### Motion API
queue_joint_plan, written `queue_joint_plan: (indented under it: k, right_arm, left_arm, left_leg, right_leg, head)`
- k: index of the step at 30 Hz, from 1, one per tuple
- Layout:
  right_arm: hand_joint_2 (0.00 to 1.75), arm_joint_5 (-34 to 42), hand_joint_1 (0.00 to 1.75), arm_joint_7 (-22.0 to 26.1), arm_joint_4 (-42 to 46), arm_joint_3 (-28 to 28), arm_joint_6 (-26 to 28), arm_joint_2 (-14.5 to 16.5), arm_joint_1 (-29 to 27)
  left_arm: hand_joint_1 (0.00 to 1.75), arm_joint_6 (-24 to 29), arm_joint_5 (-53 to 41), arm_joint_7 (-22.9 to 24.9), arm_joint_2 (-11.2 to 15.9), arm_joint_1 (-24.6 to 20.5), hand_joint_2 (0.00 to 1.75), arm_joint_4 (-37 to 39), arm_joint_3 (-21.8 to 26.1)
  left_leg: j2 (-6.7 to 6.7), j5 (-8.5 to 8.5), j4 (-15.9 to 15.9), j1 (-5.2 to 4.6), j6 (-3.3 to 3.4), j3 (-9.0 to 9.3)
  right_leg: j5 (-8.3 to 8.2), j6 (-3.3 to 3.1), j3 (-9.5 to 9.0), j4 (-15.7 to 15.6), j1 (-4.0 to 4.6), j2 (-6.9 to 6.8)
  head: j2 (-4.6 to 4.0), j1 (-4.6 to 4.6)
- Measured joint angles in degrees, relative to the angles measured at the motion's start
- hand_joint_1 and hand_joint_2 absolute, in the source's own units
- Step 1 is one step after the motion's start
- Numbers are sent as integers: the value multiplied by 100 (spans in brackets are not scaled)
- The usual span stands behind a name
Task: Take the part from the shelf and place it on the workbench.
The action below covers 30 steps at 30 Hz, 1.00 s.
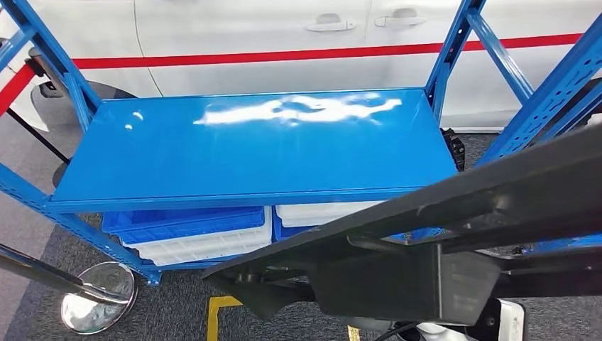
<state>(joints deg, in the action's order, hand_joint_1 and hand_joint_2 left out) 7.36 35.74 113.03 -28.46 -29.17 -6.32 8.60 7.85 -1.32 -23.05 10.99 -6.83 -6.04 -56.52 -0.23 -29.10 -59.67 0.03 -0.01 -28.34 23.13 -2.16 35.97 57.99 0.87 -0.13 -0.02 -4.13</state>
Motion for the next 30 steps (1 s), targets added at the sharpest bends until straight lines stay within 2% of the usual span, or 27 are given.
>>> queue_joint_plan:
  k: [1,2,4,5,6,8,9,10,11,12,13,14,15,16,17,19,20,21,22,23,24,25,26,27,28,29,30]
  right_arm:
    - [175,-9,175,0,29,0,5,-17,-6]
    - [175,-10,175,0,56,0,8,-33,-14]
    - [175,-10,175,0,96,1,8,-70,-31]
    - [175,-10,175,0,113,2,8,-88,-37]
    - [175,-10,175,0,123,3,8,-109,-42]
    - [175,-10,175,0,132,4,8,-143,-56]
    - [175,-10,175,0,132,4,8,-158,-64]
    - [175,-11,175,0,132,4,8,-171,-73]
    - [175,-15,175,0,132,4,10,-183,-78]
    - [175,-26,175,0,133,4,17,-193,-80]
    - [175,-42,175,0,139,4,36,-202,-81]
    - [175,-58,175,0,147,3,67,-210,-80]
    - [175,-69,175,0,164,2,112,-222,-85]
    - [175,-70,175,0,186,1,164,-239,-94]
    - [175,-59,175,0,206,-2,216,-262,-106]
    - [175,-11,175,0,242,-6,291,-328,-133]
    - [175,21,175,0,254,-9,310,-365,-145]
    - [175,56,175,0,266,-13,320,-403,-157]
    - [175,96,175,0,276,-18,324,-444,-169]
    - [175,137,175,0,284,-23,319,-482,-185]
    - [175,184,175,0,288,-28,308,-522,-201]
    - [175,237,175,0,291,-32,282,-563,-215]
    - [175,293,175,0,291,-33,236,-605,-224]
    - [175,354,175,0,290,-33,173,-646,-228]
    - [175,413,175,0,290,-26,96,-683,-226]
    - [175,473,175,0,291,-14,16,-715,-223]
    - [175,537,175,0,291,8,-69,-745,-214]
  left_arm:
    - [0,-7,0,-6,0,-22,175,-1,-31]
    - [0,-11,0,-10,2,-39,175,-1,-58]
    - [0,-18,1,-12,-2,-54,175,-1,-94]
    - [0,-20,1,-12,-3,-58,175,-1,-105]
    - [0,-21,1,-13,-6,-61,175,-1,-118]
    - [0,-24,1,-14,-13,-66,175,-1,-149]
    - [0,-26,1,-14,-19,-65,175,-1,-166]
    - [0,-29,1,-14,-25,-65,175,-1,-183]
    - [0,-32,1,-14,-31,-64,175,-1,-199]
    - [0,-36,1,-13,-36,-64,175,-1,-212]
    - [0,-42,1,-13,-39,-66,175,-1,-222]
    - [0,-48,1,-8,-37,-66,175,-1,-232]
    - [0,-53,1,-1,-33,-68,175,-1,-246]
    - [0,-56,1,9,-30,-70,175,-1,-263]
    - [0,-57,2,24,-25,-70,175,-1,-288]
    - [0,-59,3,61,-20,-64,175,-1,-342]
    - [0,-60,0,82,-18,-56,175,-1,-363]
    - [0,-58,-2,104,-16,-49,175,-1,-376]
    - [0,-48,-3,122,-16,-46,175,-1,-384]
    - [0,-32,-3,135,-17,-45,175,-1,-391]
    - [0,-13,-1,145,-19,-46,175,-1,-398]
    - [0,7,1,151,-22,-45,175,-1,-405]
    - [0,23,1,158,-28,-43,175,-1,-411]
    - [0,36,1,166,-36,-43,175,-1,-417]
    - [0,50,1,171,-44,-45,175,-1,-427]
    - [0,64,1,175,-49,-51,175,-1,-439]
    - [0,81,1,167,-52,-60,175,-2,-452]
  left_leg:
    - [2,-39,248,-29,35,151]
    - [6,-51,363,-51,51,198]
    - [22,68,430,-48,96,151]
    - [38,136,463,-34,129,115]
    - [54,213,492,-15,156,63]
    - [71,340,487,-9,184,-87]
    - [75,404,473,-6,175,-180]
    - [80,465,453,1,160,-280]
    - [84,520,423,13,140,-385]
    - [87,565,380,30,113,-486]
    - [89,598,322,43,84,-577]
    - [87,619,256,49,55,-659]
    - [84,638,195,46,22,-718]
    - [80,658,144,37,-12,-757]
    - [76,687,119,32,-48,-782]
    - [71,725,100,45,-126,-810]
    - [68,642,45,58,-156,-849]
    - [66,454,-105,70,-181,-914]
    - [65,176,-373,80,-200,-1003]
    - [65,-119,-727,82,-214,-1101]
    - [65,-343,-1103,85,-224,-1181]
    - [65,-439,-1401,84,-226,-1214]
    - [65,-393,-1534,84,-215,-1164]
    - [63,-253,-1461,80,-189,-1014]
    - [61,-90,-1190,71,-148,-767]
    - [58,-3,-781,55,-93,-452]
    - [56,-9,-317,36,-48,-135]
  right_leg:
    - [-43,28,9,-4,-10,-6]
    - [-86,63,14,-12,-21,-12]
    - [-98,133,35,0,-44,-5]
    - [16,167,69,73,-46,3]
    - [239,202,132,254,-54,11]
    - [812,264,314,896,-93,15]
    - [997,294,397,1269,-116,14]
    - [1031,325,418,1527,-139,14]
    - [938,356,352,1615,-163,12]
    - [767,386,184,1494,-188,10]
    - [620,417,-83,1172,-217,8]
    - [592,442,-380,769,-234,8]
    - [632,418,-615,425,-235,14]
    - [709,380,-762,185,-233,21]
    - [772,322,-805,87,-215,32]
    - [718,189,-743,73,-202,31]
    - [663,129,-695,73,-200,25]
    - [601,76,-634,66,-203,16]
    - [532,36,-559,62,-203,8]
    - [469,16,-479,64,-192,10]
    - [406,7,-397,68,-178,9]
    - [345,3,-314,72,-162,8]
    - [283,2,-230,75,-144,8]
    - [221,5,-150,78,-127,8]
    - [161,9,-78,79,-110,9]
    - [106,19,-22,80,-96,9]
    - [56,37,15,83,-86,8]
  head:
    - [0,0]
    - [0,0]
    - [0,0]
    - [0,0]
    - [0,0]
    - [0,0]
    - [0,0]
    - [0,0]
    - [0,0]
    - [0,0]
    - [0,0]
    - [0,0]
    - [0,-2]
    - [0,-2]
    - [0,-3]
    - [0,-4]
    - [0,-4]
    - [0,-5]
    - [0,-5]
    - [0,-5]
    - [0,-5]
    - [0,-4]
    - [0,-4]
    - [0,-4]
    - [0,-4]
    - [0,-4]
    - [0,-4]
